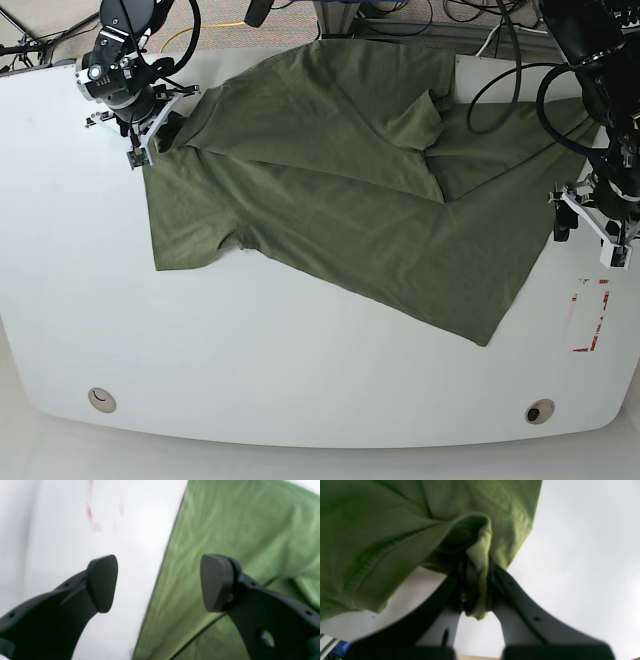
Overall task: Fold the T-shirt properly
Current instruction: 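Release the shirt and move both grippers back over the shirt body, then grasp the shirt with both grippers and drag it toward the table center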
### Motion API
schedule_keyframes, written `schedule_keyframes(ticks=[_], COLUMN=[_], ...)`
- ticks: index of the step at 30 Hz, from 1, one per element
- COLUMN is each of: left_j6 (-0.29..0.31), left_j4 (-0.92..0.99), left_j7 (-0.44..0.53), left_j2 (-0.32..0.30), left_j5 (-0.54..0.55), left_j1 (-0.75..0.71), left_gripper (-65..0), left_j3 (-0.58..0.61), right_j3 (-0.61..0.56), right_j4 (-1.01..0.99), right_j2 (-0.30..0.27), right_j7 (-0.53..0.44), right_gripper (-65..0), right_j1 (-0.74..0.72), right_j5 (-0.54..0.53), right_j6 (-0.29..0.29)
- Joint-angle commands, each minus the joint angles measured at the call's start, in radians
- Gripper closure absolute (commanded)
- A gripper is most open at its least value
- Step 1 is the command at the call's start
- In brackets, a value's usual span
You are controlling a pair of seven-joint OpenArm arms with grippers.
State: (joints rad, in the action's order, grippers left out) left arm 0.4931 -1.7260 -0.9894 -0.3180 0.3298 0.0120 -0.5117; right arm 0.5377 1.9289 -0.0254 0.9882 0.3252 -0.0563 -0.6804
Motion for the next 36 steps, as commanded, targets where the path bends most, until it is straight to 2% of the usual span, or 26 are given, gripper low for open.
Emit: schedule_keyframes(ticks=[1,3,5,8,9,12,16,22,24,26,29,36], left_j6=[0.0,0.0,0.0,-0.001,-0.001,-0.001,-0.001,-0.003,-0.003,-0.004,-0.034,-0.055], left_j4=[0.022,0.037,0.079,0.12,0.125,0.136,0.199,0.263,0.304,0.317,0.358,0.373], left_j7=[0.023,0.023,0.037,0.074,0.074,0.076,0.077,0.097,0.151,0.208,0.232,0.234], left_j2=[0.009,0.012,0.021,0.043,0.043,0.046,0.076,0.084,0.084,0.081,0.078,0.066], left_j5=[0.015,0.015,0.018,0.015,0.015,0.015,0.015,0.013,0.013,0.013,0.013,0.013], left_j1=[0.029,0.03,0.044,0.093,0.092,0.093,0.13,0.142,0.144,0.131,0.118,0.113], left_gripper=[-47.1,-47.1,-47.1,-47.1,-47.1,-47.1,-47.1,-47.1,-47.1,-47.1,-47.1,-47.1], left_j3=[0.0,0.0,0.014,0.058,0.068,0.075,0.112,0.124,0.153,0.193,0.2,0.198], right_j3=[0.003,0.003,0.003,0.0,0.003,0.017,0.106,0.295,0.304,0.305,0.305,0.293], right_j4=[0.024,0.024,0.022,0.024,0.024,0.024,0.024,0.02,0.022,0.024,0.014,0.01], right_j2=[-0.006,-0.006,-0.008,-0.006,-0.005,-0.003,-0.001,-0.006,-0.009,-0.035,-0.064,-0.063], right_j7=[-0.016,-0.016,-0.016,-0.016,-0.016,-0.016,-0.016,-0.012,-0.01,-0.009,0.033,0.096], right_gripper=[-4.3,-10.8,-23.9,-35.4,-36.8,-37.1,-37.1,-37.1,-37.1,-37.1,-37.1,-37.4], right_j1=[-0.004,-0.004,-0.004,-0.004,-0.004,0.002,-0.002,-0.007,-0.022,-0.022,-0.054,-0.146], right_j5=[-0.009,-0.009,-0.009,-0.009,-0.009,-0.009,-0.04,-0.218,-0.265,-0.3,-0.32,-0.32], right_j6=[-0.003,-0.003,-0.003,-0.003,-0.003,-0.003,-0.018,-0.018,-0.018,-0.018,-0.018,-0.018])
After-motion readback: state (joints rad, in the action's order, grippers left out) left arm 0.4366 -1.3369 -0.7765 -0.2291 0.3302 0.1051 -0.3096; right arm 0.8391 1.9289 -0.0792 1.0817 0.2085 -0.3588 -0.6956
